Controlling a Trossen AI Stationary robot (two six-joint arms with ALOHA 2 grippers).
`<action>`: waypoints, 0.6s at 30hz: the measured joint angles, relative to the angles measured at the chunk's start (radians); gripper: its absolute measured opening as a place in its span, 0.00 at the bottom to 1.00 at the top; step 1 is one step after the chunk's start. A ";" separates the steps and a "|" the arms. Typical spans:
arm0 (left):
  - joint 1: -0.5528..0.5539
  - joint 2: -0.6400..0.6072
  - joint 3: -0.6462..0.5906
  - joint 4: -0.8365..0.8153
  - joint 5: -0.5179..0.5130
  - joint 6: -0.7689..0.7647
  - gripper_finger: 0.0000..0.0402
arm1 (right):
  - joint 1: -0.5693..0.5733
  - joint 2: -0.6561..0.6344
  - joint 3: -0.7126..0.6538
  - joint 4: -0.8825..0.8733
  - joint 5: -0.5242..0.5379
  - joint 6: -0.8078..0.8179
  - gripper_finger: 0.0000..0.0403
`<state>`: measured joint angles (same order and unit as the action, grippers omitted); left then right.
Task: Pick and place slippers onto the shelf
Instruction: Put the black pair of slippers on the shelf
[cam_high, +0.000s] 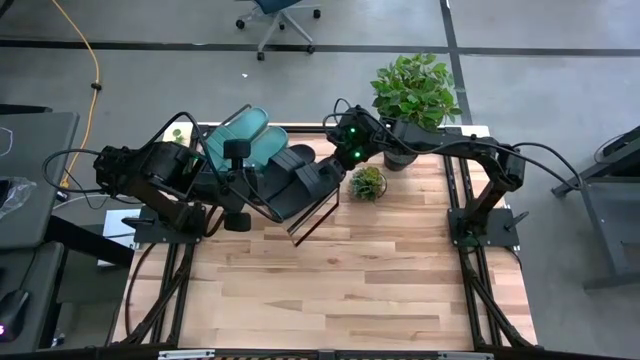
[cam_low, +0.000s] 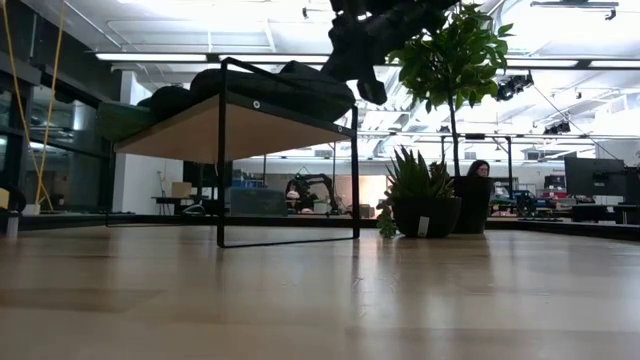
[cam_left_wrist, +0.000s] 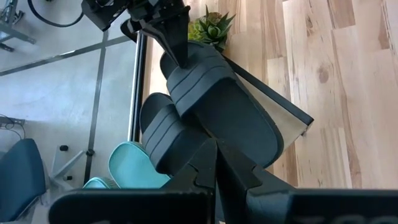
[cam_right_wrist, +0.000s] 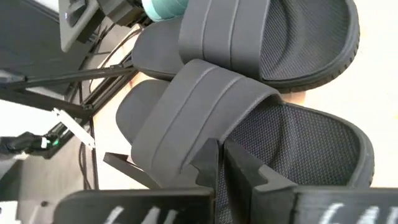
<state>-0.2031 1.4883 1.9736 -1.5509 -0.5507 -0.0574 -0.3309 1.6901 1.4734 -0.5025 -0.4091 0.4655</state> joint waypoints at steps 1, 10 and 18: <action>0.000 0.000 0.000 0.000 0.000 0.000 0.00 | 0.000 0.000 0.000 0.000 0.000 -0.018 0.00; 0.000 0.000 0.000 0.000 0.000 0.000 0.00 | 0.000 0.000 0.000 0.000 -0.002 -0.144 0.00; 0.000 0.000 0.000 0.000 0.000 0.000 0.00 | 0.004 0.000 0.000 0.000 -0.002 -0.262 0.00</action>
<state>-0.2031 1.4883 1.9734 -1.5513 -0.5507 -0.0574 -0.3271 1.6901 1.4734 -0.5026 -0.4114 0.2036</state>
